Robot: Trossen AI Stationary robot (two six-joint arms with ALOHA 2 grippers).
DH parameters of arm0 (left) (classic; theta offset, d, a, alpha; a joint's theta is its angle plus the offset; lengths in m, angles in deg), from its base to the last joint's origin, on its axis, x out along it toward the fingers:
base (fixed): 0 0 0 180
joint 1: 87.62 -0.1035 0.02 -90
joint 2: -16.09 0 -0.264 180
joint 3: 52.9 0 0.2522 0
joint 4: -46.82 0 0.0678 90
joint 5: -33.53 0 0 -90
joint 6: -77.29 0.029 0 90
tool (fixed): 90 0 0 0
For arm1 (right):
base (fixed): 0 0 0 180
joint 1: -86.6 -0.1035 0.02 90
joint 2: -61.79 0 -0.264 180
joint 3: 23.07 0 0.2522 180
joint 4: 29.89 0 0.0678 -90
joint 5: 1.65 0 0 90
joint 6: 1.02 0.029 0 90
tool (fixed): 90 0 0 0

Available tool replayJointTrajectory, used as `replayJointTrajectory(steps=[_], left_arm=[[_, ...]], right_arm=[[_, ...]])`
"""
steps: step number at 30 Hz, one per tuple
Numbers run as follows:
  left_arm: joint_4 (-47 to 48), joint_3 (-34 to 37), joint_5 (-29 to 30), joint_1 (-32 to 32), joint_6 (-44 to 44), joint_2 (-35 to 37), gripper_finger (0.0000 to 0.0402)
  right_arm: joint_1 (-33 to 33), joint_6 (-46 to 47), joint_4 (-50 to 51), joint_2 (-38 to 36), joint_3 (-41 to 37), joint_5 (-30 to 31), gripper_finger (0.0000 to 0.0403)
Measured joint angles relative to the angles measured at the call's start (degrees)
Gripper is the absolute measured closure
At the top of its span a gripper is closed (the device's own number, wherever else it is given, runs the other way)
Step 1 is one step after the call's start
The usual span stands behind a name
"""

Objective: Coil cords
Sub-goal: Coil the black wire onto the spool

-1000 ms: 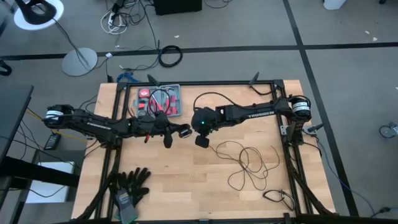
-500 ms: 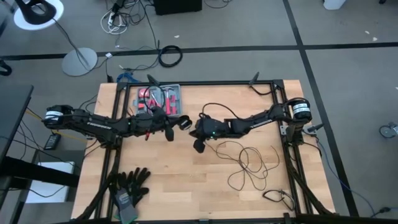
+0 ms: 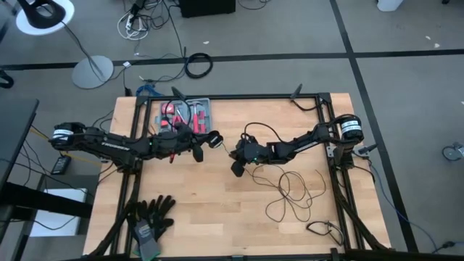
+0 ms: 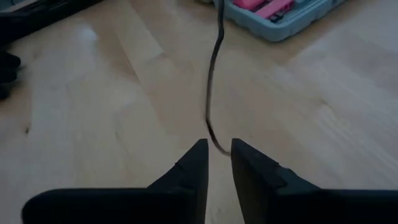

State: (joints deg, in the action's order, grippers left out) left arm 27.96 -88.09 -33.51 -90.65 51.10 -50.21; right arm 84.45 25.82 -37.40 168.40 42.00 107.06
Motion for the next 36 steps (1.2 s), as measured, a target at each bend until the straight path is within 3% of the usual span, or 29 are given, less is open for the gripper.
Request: replayJointTrajectory(steps=[7,12,23,30,33,36], left_arm=[[-2.9,0.0,0.9,0.0,0.2,0.0,0.0402],[-2.3,0.0,1.6,0.0,0.3,0.0,0.0402],[-2.2,0.0,2.4,0.0,0.6,0.0,0.0402],[-2.3,0.0,2.4,0.0,0.7,0.0,0.0402],[-3.1,0.0,2.5,0.4,1.3,0.0,0.0402],[-4.8,0.0,4.6,2.2,2.7,0.0,0.0402]], right_arm=[[-0.3,0.0,-0.6,0.0,0.0,0.2,0.0394],[-1.2,-1.5,-1.3,0.0,0.0,2.2,0.04],[-4.3,-0.9,1.0,-2.1,0.0,11.3,0.0401],[-9.2,4.5,10.8,-7.9,-3.1,23.3,0.0402],[-11.6,6.9,5.0,-9.9,-9.0,26.2,0.0402],[-13.1,8.8,-10.6,-9.2,-16.5,26.7,0.0401]])
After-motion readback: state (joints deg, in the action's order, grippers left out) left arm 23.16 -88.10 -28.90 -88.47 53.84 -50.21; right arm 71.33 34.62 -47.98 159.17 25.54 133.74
